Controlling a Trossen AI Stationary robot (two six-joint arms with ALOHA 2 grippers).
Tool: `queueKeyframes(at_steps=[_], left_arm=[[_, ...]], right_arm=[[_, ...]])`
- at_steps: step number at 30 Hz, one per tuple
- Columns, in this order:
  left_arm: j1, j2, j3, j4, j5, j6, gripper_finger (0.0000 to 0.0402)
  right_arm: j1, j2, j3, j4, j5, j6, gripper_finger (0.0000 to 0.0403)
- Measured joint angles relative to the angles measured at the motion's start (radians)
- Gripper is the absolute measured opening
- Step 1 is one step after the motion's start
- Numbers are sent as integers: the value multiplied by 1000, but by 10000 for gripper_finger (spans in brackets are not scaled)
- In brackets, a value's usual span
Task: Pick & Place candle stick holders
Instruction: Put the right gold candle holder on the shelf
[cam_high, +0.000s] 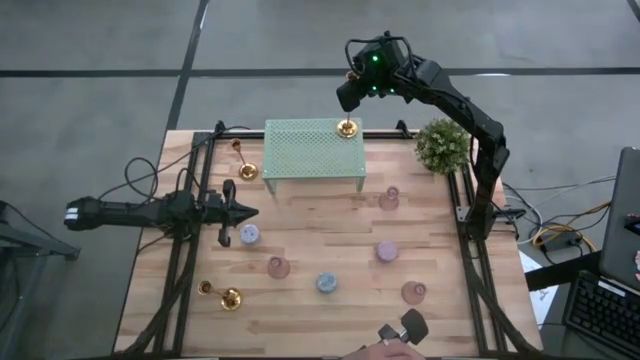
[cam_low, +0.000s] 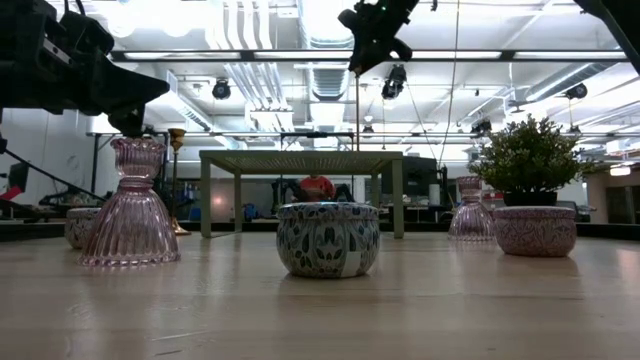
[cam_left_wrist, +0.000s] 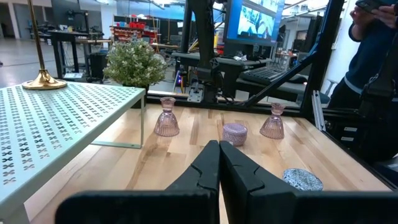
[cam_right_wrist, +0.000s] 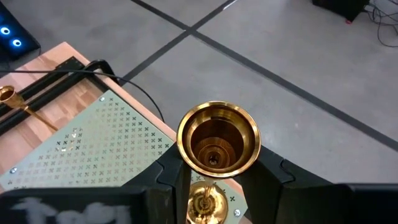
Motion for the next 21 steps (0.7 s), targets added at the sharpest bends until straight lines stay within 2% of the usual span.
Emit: queueKeyframes(at_steps=[9, 21], left_arm=[[0, 0, 0, 0, 0, 0, 7], [0, 0, 0, 0, 0, 0, 7]], right_arm=[[-1, 0, 0, -1, 0, -3, 112], [-1, 0, 0, -2, 0, -3, 180]])
